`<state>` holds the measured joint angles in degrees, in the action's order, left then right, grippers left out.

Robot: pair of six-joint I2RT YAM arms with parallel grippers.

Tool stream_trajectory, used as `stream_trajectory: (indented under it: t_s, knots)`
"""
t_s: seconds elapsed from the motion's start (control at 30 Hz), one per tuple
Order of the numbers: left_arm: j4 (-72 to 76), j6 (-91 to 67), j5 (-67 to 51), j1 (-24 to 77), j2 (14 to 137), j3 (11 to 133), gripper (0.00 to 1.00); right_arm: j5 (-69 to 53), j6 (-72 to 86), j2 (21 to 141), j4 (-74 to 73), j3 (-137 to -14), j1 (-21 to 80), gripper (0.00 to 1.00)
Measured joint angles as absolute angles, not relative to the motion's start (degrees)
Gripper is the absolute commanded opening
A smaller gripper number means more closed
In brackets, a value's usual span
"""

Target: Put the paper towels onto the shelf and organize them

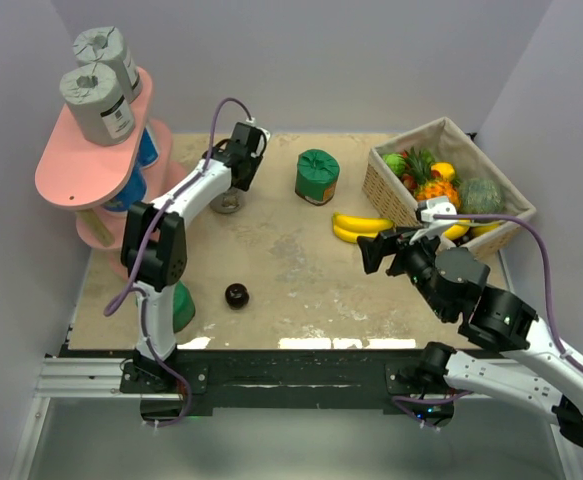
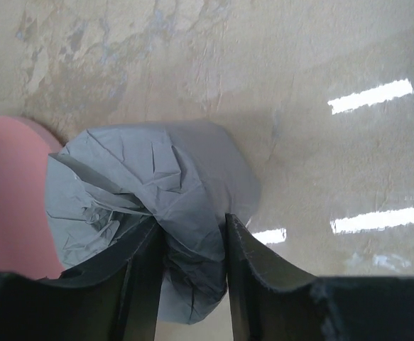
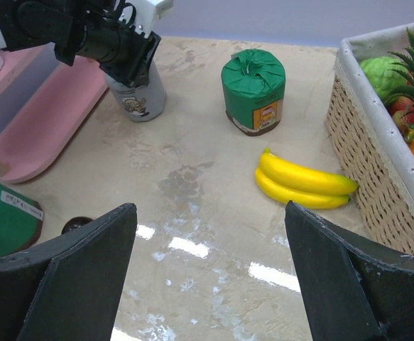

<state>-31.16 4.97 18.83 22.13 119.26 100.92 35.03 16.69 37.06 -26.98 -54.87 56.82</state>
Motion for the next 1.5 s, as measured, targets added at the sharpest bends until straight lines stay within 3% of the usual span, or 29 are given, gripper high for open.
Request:
stream_trajectory:
  t_s: [0.37,0.63,1.13,1.5]
  knots:
    - [-44.03,1.85,23.44,30.33,96.29,99.66,0.38,34.92,16.86,38.52,-26.92,-55.18,56.82,0.89]
    - [-50.57,0.05,26.85,30.37,82.81,105.1,0.4,34.44,17.28,41.85,-26.11,-55.37,56.82,0.88]
    - [-56.42,1.74,33.61,30.35,77.56,120.16,0.43,31.14,19.49,45.76,-25.19,-56.4,56.82,0.88]
    - [-57.49,3.42,41.58,30.35,71.5,120.46,0.43,29.74,19.51,47.07,-24.88,-56.58,56.82,0.88]
